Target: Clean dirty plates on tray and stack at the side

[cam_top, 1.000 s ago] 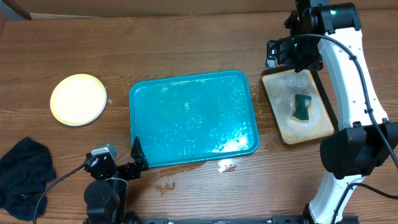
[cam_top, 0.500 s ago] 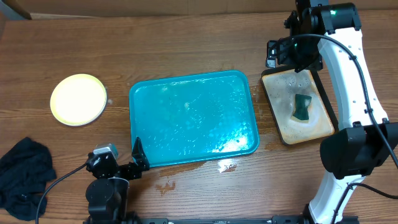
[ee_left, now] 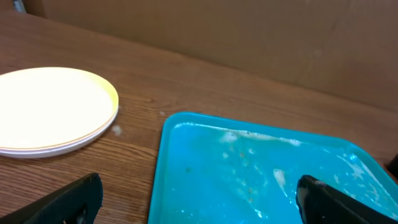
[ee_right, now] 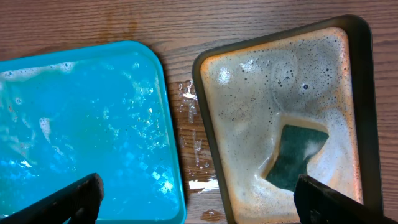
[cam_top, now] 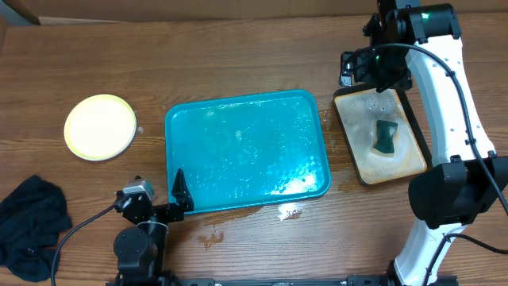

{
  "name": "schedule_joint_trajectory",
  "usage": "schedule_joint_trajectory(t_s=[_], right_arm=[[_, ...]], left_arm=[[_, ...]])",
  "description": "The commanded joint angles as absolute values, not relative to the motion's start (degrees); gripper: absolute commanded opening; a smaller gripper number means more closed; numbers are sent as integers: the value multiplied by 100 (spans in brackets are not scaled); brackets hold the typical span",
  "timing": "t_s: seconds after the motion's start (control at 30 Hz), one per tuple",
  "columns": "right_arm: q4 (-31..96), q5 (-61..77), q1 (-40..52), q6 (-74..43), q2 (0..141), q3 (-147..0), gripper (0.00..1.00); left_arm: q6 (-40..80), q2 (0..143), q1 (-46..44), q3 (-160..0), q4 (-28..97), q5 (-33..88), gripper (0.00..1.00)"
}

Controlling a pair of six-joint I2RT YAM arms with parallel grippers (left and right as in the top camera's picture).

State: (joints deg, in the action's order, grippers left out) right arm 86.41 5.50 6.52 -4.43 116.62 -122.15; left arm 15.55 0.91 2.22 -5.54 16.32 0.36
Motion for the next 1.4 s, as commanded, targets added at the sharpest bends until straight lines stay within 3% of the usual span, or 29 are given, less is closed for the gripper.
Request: schedule_joint_trajectory(t_s=[0.0, 0.77, 1.0, 1.37], right_arm=[[8615, 502, 666, -405, 11445, -12387, 100], [8615, 502, 666, -405, 11445, -12387, 100], [8615, 502, 666, -405, 11445, -12387, 100], [8615, 502, 666, -405, 11445, -12387, 100]], left_arm=[[1627, 16, 178, -486, 1568, 91, 100], [1072, 12, 185, -401, 1247, -355, 100], [1070, 12, 185, -427, 519, -209, 100], [84, 14, 189, -2250, 1531, -23, 100]])
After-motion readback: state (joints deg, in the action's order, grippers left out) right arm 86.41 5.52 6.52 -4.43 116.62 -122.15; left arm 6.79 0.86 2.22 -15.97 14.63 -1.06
